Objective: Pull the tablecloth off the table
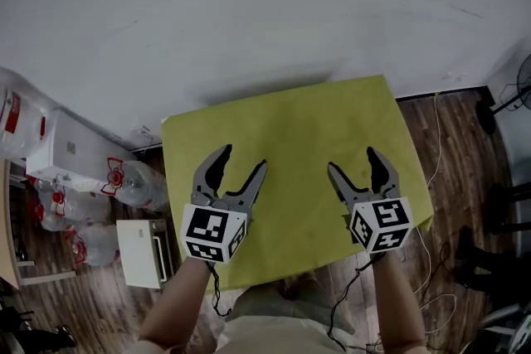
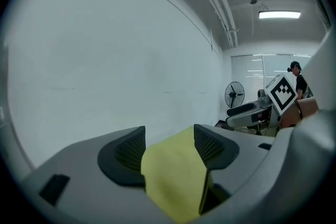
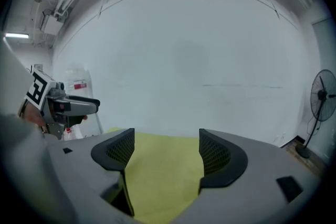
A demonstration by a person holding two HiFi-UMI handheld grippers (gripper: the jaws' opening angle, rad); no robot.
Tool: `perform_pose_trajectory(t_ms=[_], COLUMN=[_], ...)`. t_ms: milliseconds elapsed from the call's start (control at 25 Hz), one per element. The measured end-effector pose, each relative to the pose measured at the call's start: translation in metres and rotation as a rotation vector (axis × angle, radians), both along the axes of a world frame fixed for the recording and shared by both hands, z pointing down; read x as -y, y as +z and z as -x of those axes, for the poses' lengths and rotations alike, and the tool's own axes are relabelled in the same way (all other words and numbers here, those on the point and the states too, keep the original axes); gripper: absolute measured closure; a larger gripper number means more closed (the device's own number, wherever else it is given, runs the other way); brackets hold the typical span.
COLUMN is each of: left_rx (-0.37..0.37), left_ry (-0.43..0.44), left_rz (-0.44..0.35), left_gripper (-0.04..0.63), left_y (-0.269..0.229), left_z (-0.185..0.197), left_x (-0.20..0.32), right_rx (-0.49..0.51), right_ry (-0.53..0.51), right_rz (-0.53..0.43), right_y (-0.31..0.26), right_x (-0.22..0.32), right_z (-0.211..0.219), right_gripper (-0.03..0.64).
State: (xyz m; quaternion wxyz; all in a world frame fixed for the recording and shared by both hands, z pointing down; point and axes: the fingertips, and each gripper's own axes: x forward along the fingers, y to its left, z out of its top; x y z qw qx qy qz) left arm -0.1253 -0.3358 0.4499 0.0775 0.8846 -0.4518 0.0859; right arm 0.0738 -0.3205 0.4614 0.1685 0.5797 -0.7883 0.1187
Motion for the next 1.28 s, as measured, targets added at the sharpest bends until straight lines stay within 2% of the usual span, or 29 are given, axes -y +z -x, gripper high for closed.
perform_pose_trajectory(t_ms=[320, 720, 960, 1160, 1280], left_rx=[-0.006, 0.075, 0.118, 0.201, 0.234], left_ry=[-0.022, -0.049, -0.05, -0.056, -0.073], left_rz=[0.155, 0.358, 0.456, 0.513, 0.574], left_gripper=[0.29, 0.267, 0.264, 0.264, 0.264], left_y=[0.083, 0.185, 0.228, 0.26, 0.278], left_z=[-0.005, -0.011, -0.022, -0.024, -0.022], left_x=[0.033, 0.045, 0.042, 0.04, 0.032], right_rx=[-0.082, -0.09, -0.114, -0.134, -0.172], right_ry=[-0.007, -0.054, -0.066, -0.074, -0.058], right_rz=[0.122, 0.242, 0.312, 0.377, 0.415], right_y=[0.08, 0.161, 0.205, 0.242, 0.259], right_x=[0.038, 0.066, 0.074, 0.073, 0.068], right_z=[-0.001, 0.001, -0.007, -0.012, -0.023], right_gripper=[0.229, 0.23, 0.229, 0.199, 0.192])
